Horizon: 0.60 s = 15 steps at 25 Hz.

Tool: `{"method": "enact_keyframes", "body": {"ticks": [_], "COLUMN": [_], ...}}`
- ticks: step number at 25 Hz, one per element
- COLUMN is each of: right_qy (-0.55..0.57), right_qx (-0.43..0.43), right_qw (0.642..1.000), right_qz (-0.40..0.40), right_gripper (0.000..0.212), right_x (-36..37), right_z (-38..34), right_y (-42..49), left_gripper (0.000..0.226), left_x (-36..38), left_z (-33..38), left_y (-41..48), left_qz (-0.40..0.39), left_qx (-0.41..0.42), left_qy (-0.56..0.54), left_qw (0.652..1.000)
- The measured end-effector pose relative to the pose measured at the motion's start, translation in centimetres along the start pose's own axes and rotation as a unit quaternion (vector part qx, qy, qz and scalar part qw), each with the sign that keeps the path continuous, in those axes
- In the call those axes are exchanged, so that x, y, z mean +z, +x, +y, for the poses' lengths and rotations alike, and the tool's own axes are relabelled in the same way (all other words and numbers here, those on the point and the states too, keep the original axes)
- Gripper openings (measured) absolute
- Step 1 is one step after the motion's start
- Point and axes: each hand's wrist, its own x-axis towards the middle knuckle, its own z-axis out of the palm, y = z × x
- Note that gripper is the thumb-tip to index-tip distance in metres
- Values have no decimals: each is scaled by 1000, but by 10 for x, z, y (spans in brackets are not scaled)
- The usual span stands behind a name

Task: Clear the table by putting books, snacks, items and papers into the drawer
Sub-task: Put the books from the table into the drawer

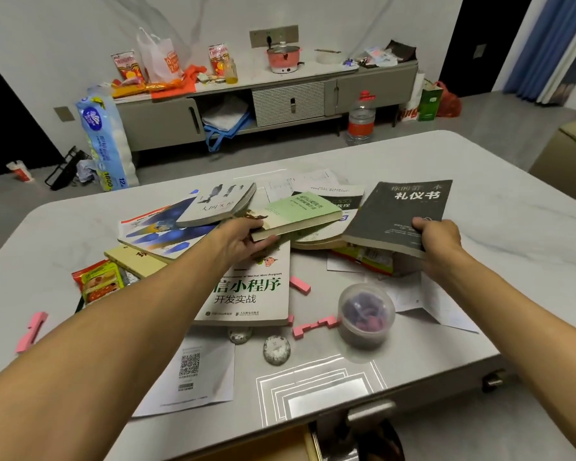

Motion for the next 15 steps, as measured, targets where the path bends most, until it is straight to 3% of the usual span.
{"method": "enact_keyframes", "body": {"ticks": [7,11,15], "right_qy": [152,234,310], "right_qx": [46,77,145], "right_qw": [981,954,908], "right_qz": [-110,-173,-241], "right_gripper": [29,29,28], "right_x": [12,41,82], "right_z": [-19,8,30], "right_y": [-116,-205,-281], "left_gripper": [17,18,29], "left_x": [-15,-73,-125], "left_z": [34,20,-33], "left_y": [-99,-179,-235], "left_qz": [-83,-92,-55], "left_qx": [122,126,120], "left_qy": [-137,-236,-215], "left_qw": [980,959,968]}}
